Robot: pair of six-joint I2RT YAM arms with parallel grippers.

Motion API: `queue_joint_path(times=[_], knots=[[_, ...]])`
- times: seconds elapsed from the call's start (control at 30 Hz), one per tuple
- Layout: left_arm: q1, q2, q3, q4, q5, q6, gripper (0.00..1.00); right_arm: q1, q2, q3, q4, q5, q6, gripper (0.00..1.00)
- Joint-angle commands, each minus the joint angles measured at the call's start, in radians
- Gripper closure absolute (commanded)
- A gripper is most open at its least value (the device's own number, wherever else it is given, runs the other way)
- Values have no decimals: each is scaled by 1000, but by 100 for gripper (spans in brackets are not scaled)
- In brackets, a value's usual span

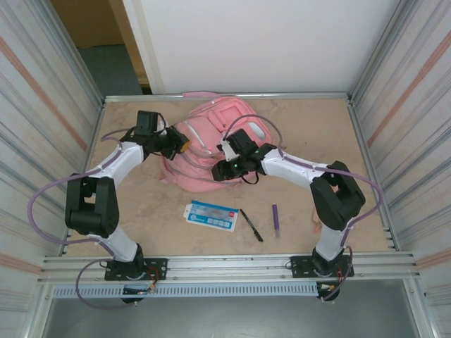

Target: Pack the student bag

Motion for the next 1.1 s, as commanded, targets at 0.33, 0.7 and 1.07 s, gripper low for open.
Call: queue_joint_path(times=[0.33, 0.7, 1.07], knots=[[-18, -52, -21, 35, 82, -33, 100, 48, 62, 141, 38, -134, -34, 100], [-29, -45, -50, 54, 56, -52, 100, 129, 151, 273, 118, -175, -55, 95], [-53, -28, -71, 85, 46, -69, 100, 150, 236, 314, 227, -149, 137, 90]])
